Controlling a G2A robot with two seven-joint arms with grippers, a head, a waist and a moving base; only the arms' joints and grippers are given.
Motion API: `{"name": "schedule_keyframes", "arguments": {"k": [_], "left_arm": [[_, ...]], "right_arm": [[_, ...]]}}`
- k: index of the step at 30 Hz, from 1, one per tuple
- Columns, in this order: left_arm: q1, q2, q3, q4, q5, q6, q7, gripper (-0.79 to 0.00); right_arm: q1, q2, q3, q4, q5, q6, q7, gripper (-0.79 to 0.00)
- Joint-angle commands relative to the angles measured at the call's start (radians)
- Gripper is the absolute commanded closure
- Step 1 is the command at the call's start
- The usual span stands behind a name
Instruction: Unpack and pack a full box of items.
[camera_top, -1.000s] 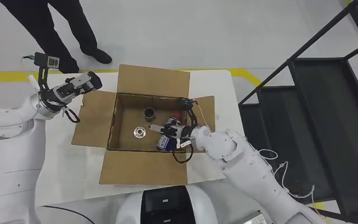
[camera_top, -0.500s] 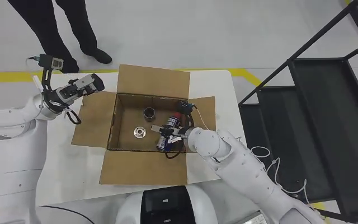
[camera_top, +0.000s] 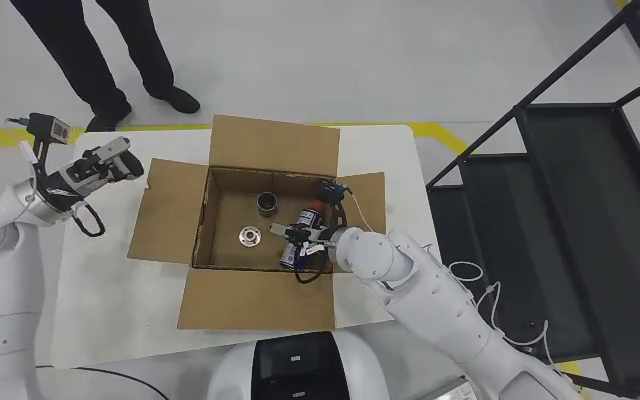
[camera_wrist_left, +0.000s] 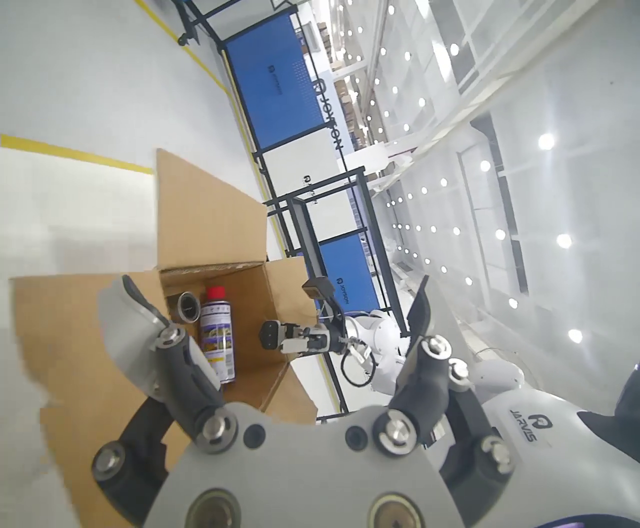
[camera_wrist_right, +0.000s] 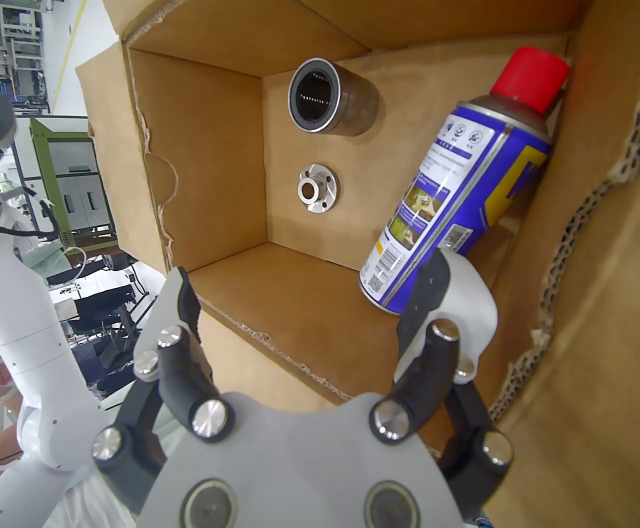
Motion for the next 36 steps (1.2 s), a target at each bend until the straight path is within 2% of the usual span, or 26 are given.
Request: {"name": "schedule_keyframes", "arguments": {"k": [1, 7, 16, 21, 22, 24, 25, 31, 36], "left_arm": [[0.008, 0.011, -0.027, 0.037, 0.020, -0.017, -0.048, -0.785], [0.002, 0.027, -0.029, 0.147, 0.046, -0.044, -0.112, -0.785], [-0.094, 0.025, 0.093, 0.296, 0.100, -0.062, -0.180, -0.785], [-0.138, 0.027, 0.148, 0.341, 0.091, -0.042, -0.200, -0.785], [-0.143, 0.028, 0.156, 0.346, 0.084, -0.040, -0.202, -0.683], [-0.149, 0.031, 0.171, 0.353, 0.075, -0.036, -0.206, -0.068], [-0.151, 0.033, 0.178, 0.355, 0.068, -0.037, -0.205, 0.000], [-0.159, 0.042, 0.227, 0.367, 0.033, -0.042, -0.200, 0.000], [-0.151, 0.041, 0.254, 0.388, -0.063, -0.063, -0.179, 0.000]], "right_arm": [[0.000, 0.000, 0.000, 0.000, 0.000, 0.000, 0.000, -0.785], [0.000, 0.000, 0.000, 0.000, 0.000, 0.000, 0.000, -0.785], [0.000, 0.000, 0.000, 0.000, 0.000, 0.000, 0.000, -0.785], [0.000, 0.000, 0.000, 0.000, 0.000, 0.000, 0.000, -0.785], [0.000, 0.000, 0.000, 0.000, 0.000, 0.000, 0.000, -0.785], [0.000, 0.000, 0.000, 0.000, 0.000, 0.000, 0.000, -0.785], [0.000, 0.000, 0.000, 0.000, 0.000, 0.000, 0.000, -0.785], [0.000, 0.000, 0.000, 0.000, 0.000, 0.000, 0.000, -0.785], [0.000, 0.000, 0.000, 0.000, 0.000, 0.000, 0.000, -0.785]]}}
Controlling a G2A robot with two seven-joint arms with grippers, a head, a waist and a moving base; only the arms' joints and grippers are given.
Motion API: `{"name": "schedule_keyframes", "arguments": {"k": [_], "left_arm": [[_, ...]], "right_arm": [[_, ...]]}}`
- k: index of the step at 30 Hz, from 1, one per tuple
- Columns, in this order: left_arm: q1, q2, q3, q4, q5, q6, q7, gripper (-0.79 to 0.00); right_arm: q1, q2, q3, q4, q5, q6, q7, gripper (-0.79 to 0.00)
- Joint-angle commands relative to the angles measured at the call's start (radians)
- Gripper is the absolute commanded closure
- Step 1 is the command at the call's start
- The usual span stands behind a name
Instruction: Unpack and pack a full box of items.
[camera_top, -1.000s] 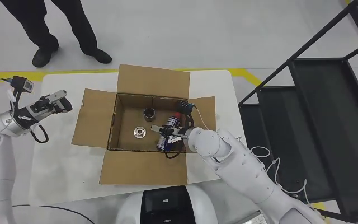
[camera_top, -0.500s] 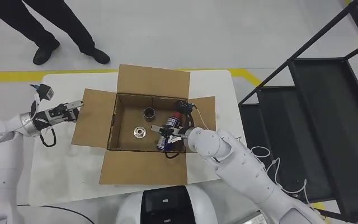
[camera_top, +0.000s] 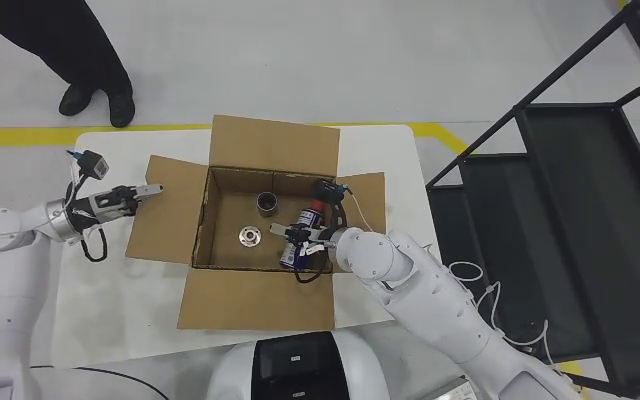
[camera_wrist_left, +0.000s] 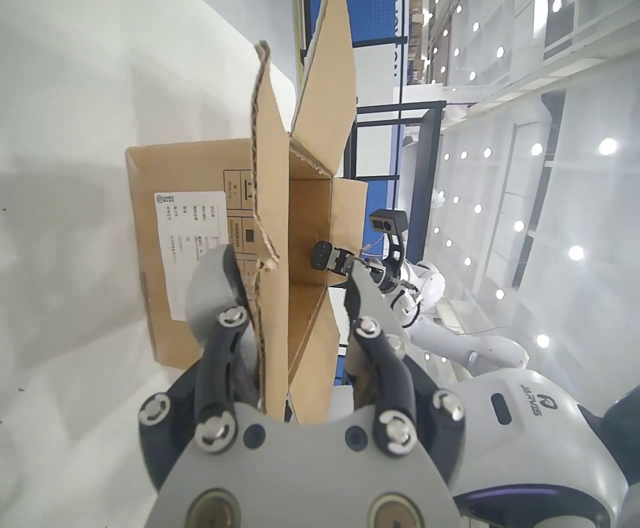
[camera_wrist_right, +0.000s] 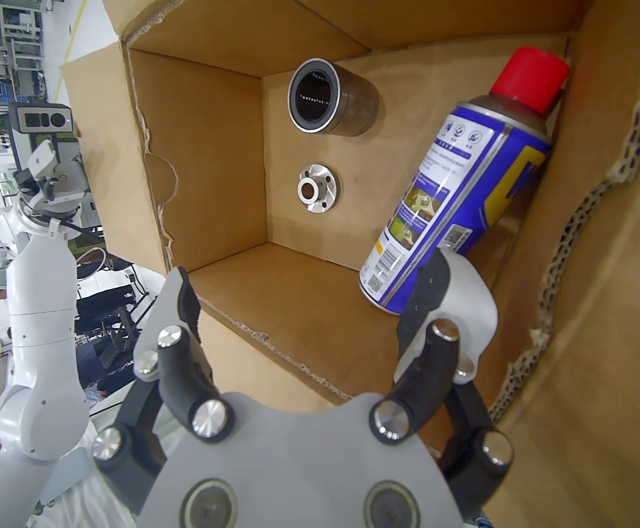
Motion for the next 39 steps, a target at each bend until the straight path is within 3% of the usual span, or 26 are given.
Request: {"name": "schedule_keyframes", "arguments": {"k": [1, 12, 25, 32, 33, 34, 39], "left_arm": [[0.011, -0.003, 0.015, 0.005, -0.041, -0.013, 0.013, 0.000], [0.062, -0.008, 0.056, -0.016, -0.150, -0.114, 0.115, 0.000], [0.169, 0.020, -0.021, -0.057, -0.209, -0.239, 0.239, 0.000], [0.241, 0.032, -0.042, -0.106, -0.238, -0.206, 0.206, 0.000], [0.245, 0.034, -0.045, -0.111, -0.237, -0.198, 0.198, -0.425], [0.248, 0.036, -0.047, -0.115, -0.237, -0.188, 0.189, -0.785], [0.252, 0.043, -0.050, -0.141, -0.249, -0.131, 0.132, -0.785]], "right_arm": [[0.000, 0.000, 0.000, 0.000, 0.000, 0.000, 0.000, -0.785], [0.000, 0.000, 0.000, 0.000, 0.000, 0.000, 0.000, -0.785], [0.000, 0.000, 0.000, 0.000, 0.000, 0.000, 0.000, -0.785], [0.000, 0.000, 0.000, 0.000, 0.000, 0.000, 0.000, -0.785], [0.000, 0.000, 0.000, 0.000, 0.000, 0.000, 0.000, -0.785], [0.000, 0.000, 0.000, 0.000, 0.000, 0.000, 0.000, -0.785], [0.000, 0.000, 0.000, 0.000, 0.000, 0.000, 0.000, -0.785]]}}
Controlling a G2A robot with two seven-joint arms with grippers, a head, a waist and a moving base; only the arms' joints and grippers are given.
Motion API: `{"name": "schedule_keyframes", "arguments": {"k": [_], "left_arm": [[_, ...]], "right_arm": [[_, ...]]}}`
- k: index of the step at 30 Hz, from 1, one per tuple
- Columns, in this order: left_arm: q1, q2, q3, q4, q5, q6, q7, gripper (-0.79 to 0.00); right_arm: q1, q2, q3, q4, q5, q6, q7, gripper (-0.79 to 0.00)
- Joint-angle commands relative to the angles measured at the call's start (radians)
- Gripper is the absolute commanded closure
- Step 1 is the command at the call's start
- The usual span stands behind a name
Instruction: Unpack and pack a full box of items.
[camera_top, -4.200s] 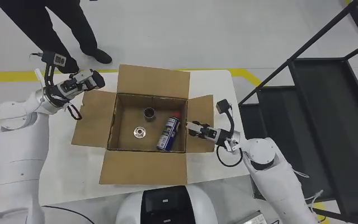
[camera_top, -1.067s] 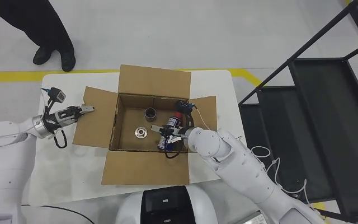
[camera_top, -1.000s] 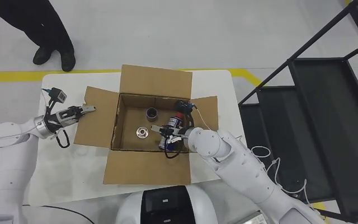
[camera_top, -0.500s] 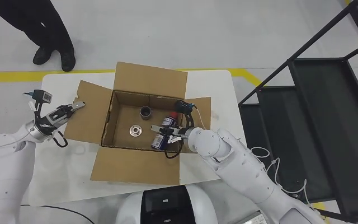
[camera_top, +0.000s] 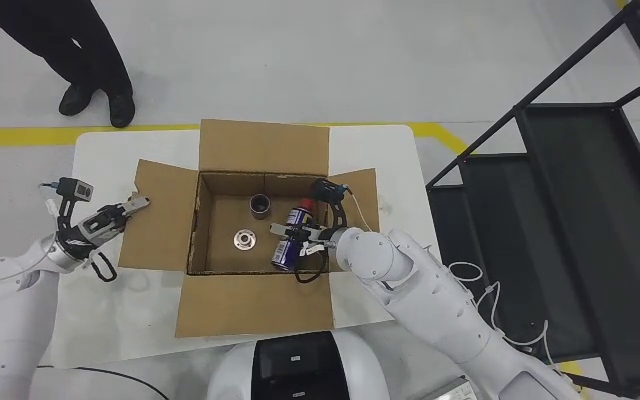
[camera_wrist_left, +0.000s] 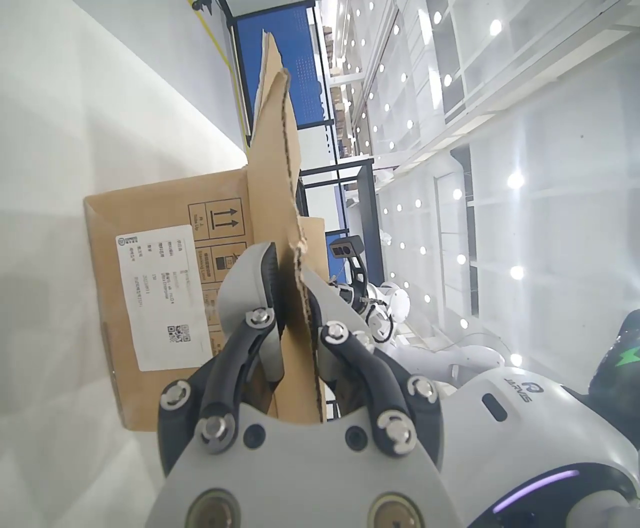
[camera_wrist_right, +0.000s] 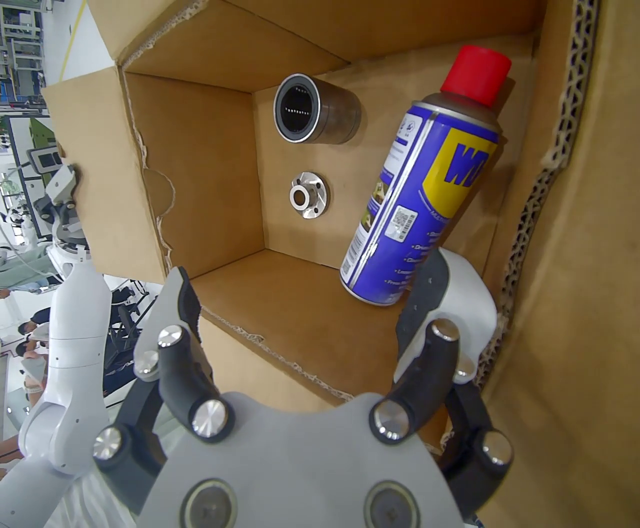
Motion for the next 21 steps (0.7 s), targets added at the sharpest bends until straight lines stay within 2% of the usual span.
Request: {"name": "schedule_keyframes", "arguments": {"k": [1, 4, 13, 17, 21], "left_arm": [[0.000, 0.002, 0.001, -0.008, -0.005, 0.024, -0.024, -0.785], [-0.004, 0.005, -0.003, -0.013, -0.012, 0.042, -0.042, -0.785], [0.005, 0.029, -0.106, -0.003, 0.029, -0.035, 0.035, -0.785], [0.021, 0.036, -0.147, -0.053, 0.040, -0.088, 0.089, -0.785], [0.038, 0.038, -0.165, -0.145, 0.061, -0.147, 0.148, -0.785]], "right_arm": [[0.000, 0.000, 0.000, 0.000, 0.000, 0.000, 0.000, -0.785], [0.000, 0.000, 0.000, 0.000, 0.000, 0.000, 0.000, -0.785], [0.000, 0.000, 0.000, 0.000, 0.000, 0.000, 0.000, -0.785], [0.000, 0.000, 0.000, 0.000, 0.000, 0.000, 0.000, -0.785], [0.000, 0.000, 0.000, 0.000, 0.000, 0.000, 0.000, -0.785]]}}
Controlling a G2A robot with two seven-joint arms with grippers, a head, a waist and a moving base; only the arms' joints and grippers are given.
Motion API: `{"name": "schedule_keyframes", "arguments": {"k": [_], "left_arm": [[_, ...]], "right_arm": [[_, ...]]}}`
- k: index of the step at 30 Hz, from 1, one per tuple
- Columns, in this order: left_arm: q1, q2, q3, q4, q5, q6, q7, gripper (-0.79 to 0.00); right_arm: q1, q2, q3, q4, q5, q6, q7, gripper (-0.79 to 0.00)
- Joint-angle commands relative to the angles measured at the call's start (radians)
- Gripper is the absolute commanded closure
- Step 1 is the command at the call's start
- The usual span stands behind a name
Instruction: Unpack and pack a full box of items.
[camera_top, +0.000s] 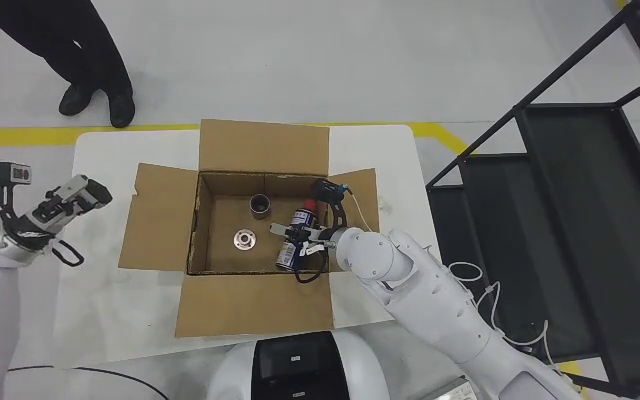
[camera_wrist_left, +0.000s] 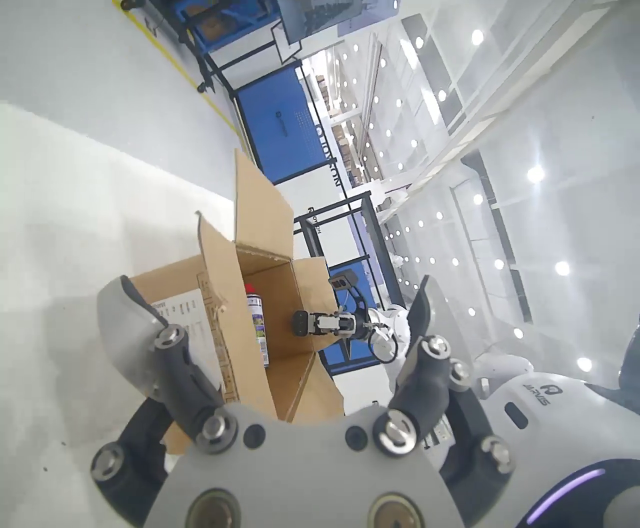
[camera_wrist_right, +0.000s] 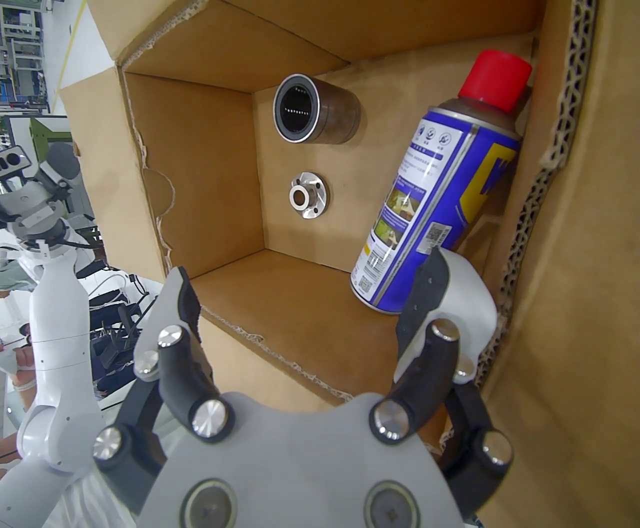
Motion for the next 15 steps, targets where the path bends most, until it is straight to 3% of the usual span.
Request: {"name": "schedule_keyframes", "arguments": {"k": [1, 8, 15], "left_arm": [[0.010, 0.000, -0.006, -0.062, 0.004, -0.031, 0.032, -0.785], [0.029, 0.000, 0.017, -0.239, -0.057, -0.012, 0.012, -0.785], [0.026, -0.001, 0.026, -0.256, -0.075, -0.003, 0.003, -0.785]], "right_arm": [[0.000, 0.000, 0.000, 0.000, 0.000, 0.000, 0.000, -0.785], [0.000, 0.000, 0.000, 0.000, 0.000, 0.000, 0.000, -0.785], [0.000, 0.000, 0.000, 0.000, 0.000, 0.000, 0.000, -0.785]]}}
